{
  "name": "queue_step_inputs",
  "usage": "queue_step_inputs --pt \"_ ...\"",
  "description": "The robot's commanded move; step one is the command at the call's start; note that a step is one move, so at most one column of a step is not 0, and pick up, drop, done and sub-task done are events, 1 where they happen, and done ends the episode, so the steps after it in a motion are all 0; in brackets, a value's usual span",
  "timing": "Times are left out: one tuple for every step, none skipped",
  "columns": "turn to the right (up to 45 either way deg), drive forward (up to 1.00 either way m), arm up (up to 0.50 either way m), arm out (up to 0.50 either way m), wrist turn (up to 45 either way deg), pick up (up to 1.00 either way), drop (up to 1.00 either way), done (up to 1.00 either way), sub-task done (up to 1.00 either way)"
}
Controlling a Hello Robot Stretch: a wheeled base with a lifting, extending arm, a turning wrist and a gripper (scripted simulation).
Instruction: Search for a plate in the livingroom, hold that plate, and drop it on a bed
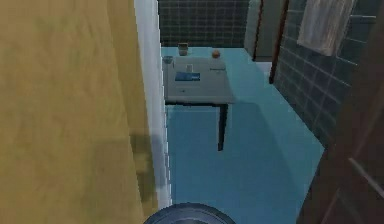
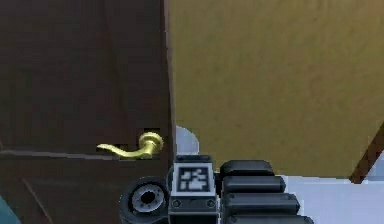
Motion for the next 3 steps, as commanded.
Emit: queue_step_inputs --pt "0.0 0.45 0.0 0.0 0.0 0.0 0.0 0.0 0.0" --pt "24.0 0.0 0.0 0.0 0.0 0.0 0.0 0.0 0.0" --pt "3.0 0.0 0.0 0.0 0.0 0.0 0.0 0.0 0.0"
